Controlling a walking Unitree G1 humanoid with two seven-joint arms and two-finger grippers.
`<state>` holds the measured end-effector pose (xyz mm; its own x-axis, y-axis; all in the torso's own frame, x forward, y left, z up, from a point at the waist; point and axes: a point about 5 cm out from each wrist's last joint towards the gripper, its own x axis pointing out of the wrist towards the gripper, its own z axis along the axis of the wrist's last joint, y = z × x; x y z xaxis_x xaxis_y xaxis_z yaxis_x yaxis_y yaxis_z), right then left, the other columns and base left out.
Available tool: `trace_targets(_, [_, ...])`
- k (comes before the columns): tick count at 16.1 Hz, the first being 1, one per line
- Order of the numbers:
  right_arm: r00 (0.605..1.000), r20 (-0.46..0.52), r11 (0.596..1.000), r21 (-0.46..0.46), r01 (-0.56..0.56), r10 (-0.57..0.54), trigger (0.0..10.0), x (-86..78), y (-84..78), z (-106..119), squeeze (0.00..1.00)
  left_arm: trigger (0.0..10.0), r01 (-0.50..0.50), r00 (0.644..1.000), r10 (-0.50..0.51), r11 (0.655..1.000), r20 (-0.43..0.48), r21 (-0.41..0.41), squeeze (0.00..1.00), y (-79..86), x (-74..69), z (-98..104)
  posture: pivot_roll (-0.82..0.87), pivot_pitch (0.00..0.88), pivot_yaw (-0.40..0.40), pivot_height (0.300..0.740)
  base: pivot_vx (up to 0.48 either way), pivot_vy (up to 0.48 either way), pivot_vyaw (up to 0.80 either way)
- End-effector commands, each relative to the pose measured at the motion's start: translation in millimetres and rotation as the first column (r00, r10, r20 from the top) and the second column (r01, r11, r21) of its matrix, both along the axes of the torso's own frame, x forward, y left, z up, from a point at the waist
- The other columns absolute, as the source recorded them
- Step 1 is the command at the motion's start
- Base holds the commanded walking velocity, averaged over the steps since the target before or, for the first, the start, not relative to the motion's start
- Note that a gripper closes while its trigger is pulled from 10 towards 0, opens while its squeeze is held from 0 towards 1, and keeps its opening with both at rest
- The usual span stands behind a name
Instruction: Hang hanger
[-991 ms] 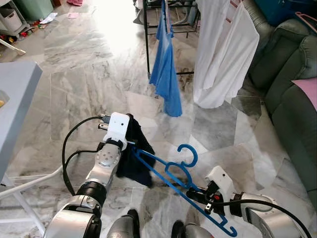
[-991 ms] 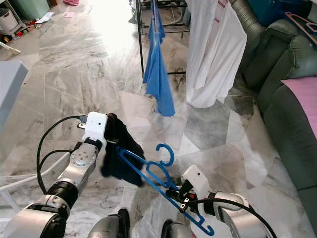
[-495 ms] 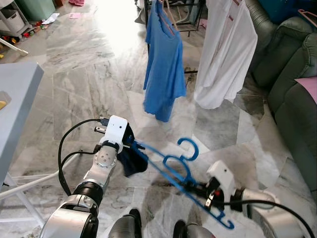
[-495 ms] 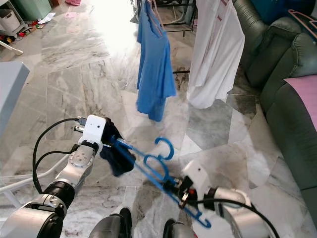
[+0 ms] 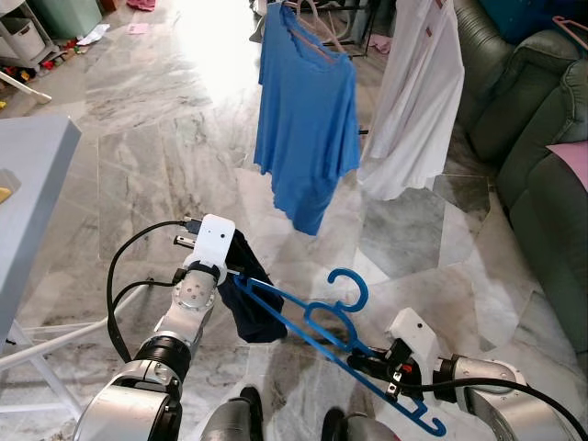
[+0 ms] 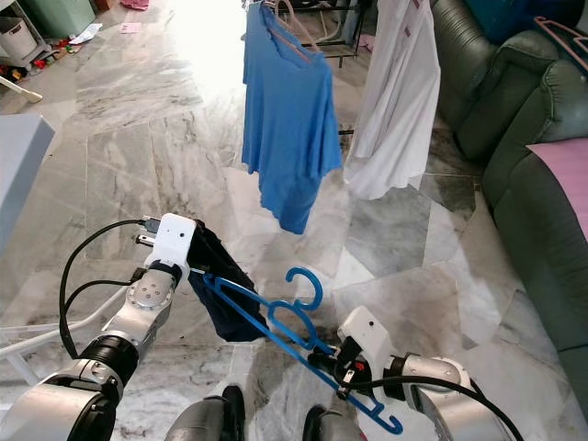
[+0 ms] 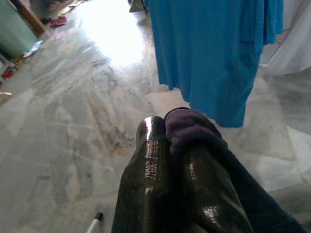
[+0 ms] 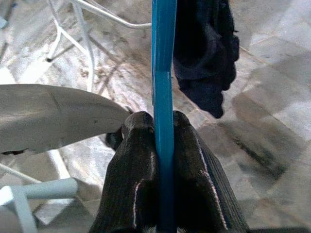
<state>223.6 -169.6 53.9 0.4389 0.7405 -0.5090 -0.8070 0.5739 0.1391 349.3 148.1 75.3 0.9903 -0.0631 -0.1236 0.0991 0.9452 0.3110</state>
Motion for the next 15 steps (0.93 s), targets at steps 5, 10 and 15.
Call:
trace_targets(5, [0.994,-0.004,0.991,-0.071,0.109,-0.109,10.0,11.5,-3.3,-25.3,0.0,10.0,0.079,0.997,-0.076,0.993,0.03,-0.091,0.0,-7.9,-3.4,4.8,-0.12,0.205,0.062,0.74,0.0,0.0,0.0])
trace_targets(10, [0.993,-0.033,0.992,-0.059,0.115,-0.117,10.0,16.8,3.1,-37.3,0.0,10.0,0.124,0.991,-0.116,0.981,0.059,-0.147,0.0,-17.8,-4.7,11.0,-0.1,0.204,0.057,0.74,0.0,0.0,0.0])
trace_targets(15, [0.982,-0.088,0.986,-0.023,0.164,-0.165,10.0,20.9,4.9,-48.4,0.0,10.0,0.233,0.97,-0.21,0.945,0.12,-0.229,0.0,-33.2,-7.1,24.8,-0.1,0.202,0.06,0.74,0.0,0.0,0.0])
